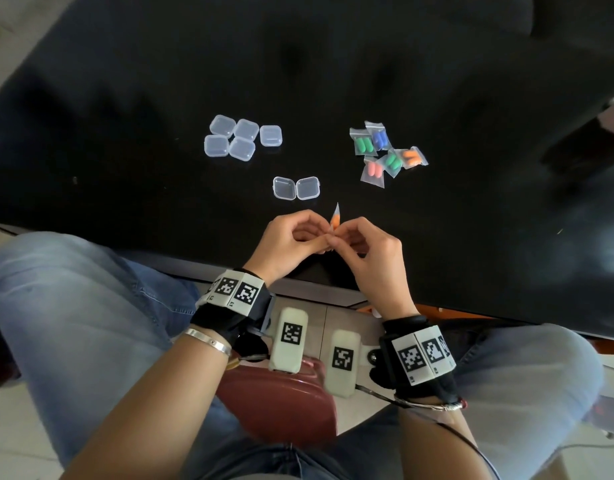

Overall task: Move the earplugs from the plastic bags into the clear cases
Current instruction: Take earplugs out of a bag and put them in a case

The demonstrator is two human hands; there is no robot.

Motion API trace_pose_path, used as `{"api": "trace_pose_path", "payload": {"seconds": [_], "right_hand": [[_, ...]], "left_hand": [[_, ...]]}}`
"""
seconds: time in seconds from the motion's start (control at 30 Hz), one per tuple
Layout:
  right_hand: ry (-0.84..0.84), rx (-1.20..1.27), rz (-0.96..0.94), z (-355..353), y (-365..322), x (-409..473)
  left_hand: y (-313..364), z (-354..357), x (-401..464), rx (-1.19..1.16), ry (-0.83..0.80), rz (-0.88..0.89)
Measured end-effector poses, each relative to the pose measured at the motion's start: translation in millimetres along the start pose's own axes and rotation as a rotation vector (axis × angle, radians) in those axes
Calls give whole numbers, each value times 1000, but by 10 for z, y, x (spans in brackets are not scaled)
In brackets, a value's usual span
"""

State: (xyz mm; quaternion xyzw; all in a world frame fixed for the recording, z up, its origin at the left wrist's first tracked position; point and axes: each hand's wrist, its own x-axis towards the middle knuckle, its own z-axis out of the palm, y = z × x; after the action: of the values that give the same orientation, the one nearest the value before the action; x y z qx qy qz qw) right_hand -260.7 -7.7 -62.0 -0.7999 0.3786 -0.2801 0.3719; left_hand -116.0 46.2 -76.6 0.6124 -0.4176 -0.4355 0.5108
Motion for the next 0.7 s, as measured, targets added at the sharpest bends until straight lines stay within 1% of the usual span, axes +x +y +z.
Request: {"api": "trace_pose_path", "payload": {"seconds": [0.07,0.13,0.3,0.37,0.4,0.43,0.5,0.53,0.6,0.63,0.7], "right_hand": [[14,-19,-21,-7,-8,-10],[29,-95,-45,-10,-4,-14],[120,-335,-104,14,-42,24],[145,-412,-103,16,-64,6],[149,-388,-71,0,-73,-11],[149,-308,-19,-34,-89,-23],[120,-50,122,-128,-127,-28],[89,77,179,-178,-152,-21],[22,267,242,-253,-190,2],[-3,321,258,-269,-199,13],[-28,345,280,-277,-208,24]], "left_hand": [[-6,5,-1,-13,-16,-11],[-12,22,0,-5,-16,-23],[5,83,1,101,121,-54],[18,107,-32,184,162,-4],[29,105,-56,223,162,71],[46,92,-79,256,141,166],[96,37,-109,338,58,329],[119,1,-110,385,10,382],[146,-48,-88,473,-56,454],[154,-50,-78,506,-57,482],[139,-48,-65,521,-1,524]]}}
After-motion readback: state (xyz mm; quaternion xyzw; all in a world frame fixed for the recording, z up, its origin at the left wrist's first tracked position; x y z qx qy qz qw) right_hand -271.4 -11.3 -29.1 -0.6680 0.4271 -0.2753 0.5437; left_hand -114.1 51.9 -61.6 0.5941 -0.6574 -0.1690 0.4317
